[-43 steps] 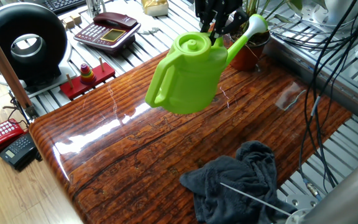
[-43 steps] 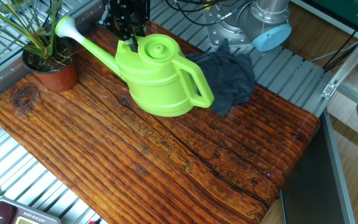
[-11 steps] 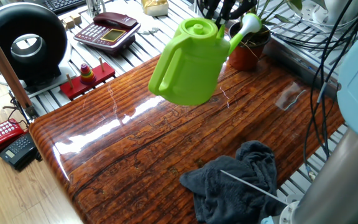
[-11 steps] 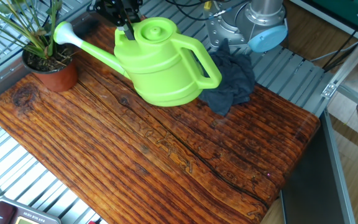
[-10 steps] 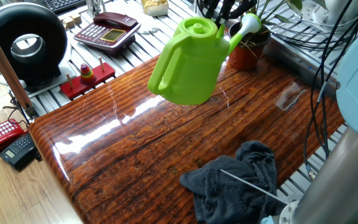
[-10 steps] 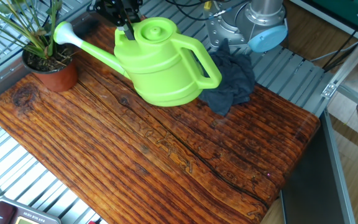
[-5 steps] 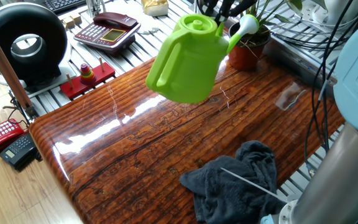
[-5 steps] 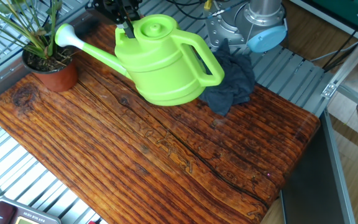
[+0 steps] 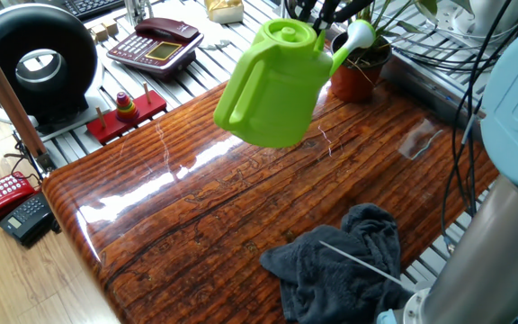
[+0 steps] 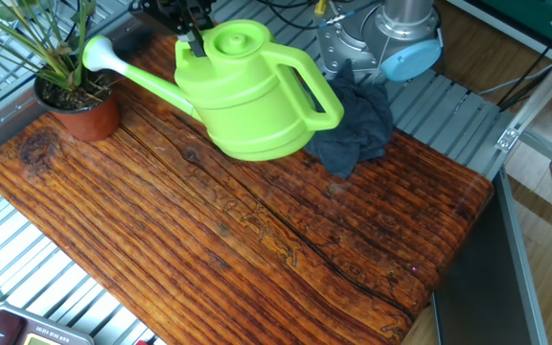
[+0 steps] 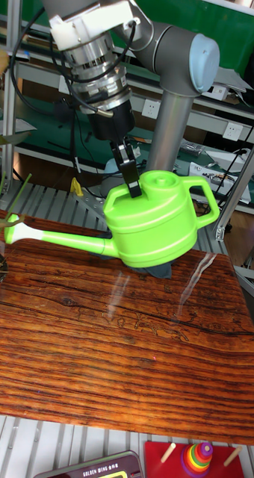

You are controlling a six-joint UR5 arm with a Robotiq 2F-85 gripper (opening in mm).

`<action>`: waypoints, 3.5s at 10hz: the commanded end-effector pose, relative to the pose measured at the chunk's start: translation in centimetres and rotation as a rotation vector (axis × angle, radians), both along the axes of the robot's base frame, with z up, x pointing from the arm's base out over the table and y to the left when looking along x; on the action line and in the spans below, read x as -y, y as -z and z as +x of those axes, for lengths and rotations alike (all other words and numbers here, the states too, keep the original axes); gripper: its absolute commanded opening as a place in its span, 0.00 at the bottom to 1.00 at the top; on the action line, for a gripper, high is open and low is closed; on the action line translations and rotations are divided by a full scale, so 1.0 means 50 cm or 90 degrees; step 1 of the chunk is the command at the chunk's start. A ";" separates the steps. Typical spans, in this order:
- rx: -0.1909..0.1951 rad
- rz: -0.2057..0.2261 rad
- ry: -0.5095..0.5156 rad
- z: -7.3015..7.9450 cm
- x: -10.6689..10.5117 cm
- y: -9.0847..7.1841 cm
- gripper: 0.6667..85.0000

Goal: Water the plant

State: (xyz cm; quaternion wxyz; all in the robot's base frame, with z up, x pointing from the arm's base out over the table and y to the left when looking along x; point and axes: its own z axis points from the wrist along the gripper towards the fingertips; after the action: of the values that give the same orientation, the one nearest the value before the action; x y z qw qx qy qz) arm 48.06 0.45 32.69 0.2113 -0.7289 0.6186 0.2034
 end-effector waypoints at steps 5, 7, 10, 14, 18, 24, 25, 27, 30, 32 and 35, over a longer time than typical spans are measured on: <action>0.004 0.037 -0.007 -0.001 -0.013 -0.020 0.00; 0.004 0.028 -0.007 -0.001 -0.007 -0.015 0.00; 0.005 0.031 -0.011 -0.004 -0.002 -0.015 0.00; 0.002 0.052 -0.002 -0.004 -0.011 -0.025 0.00; 0.001 0.053 -0.003 -0.007 -0.003 -0.023 0.00; 0.003 0.009 -0.017 -0.022 0.058 0.008 0.00; 0.002 0.014 -0.016 -0.023 0.058 0.007 0.00; 0.002 0.018 -0.013 -0.022 0.055 0.005 0.00; 0.003 0.014 -0.013 -0.021 0.059 0.007 0.00; 0.006 0.004 -0.016 -0.023 0.073 0.015 0.00; 0.005 0.007 -0.015 -0.023 0.072 0.014 0.00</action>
State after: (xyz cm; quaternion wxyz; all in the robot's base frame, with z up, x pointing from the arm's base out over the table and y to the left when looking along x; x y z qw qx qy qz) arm 46.81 -3.18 31.78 0.2101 -0.7358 0.6097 0.2068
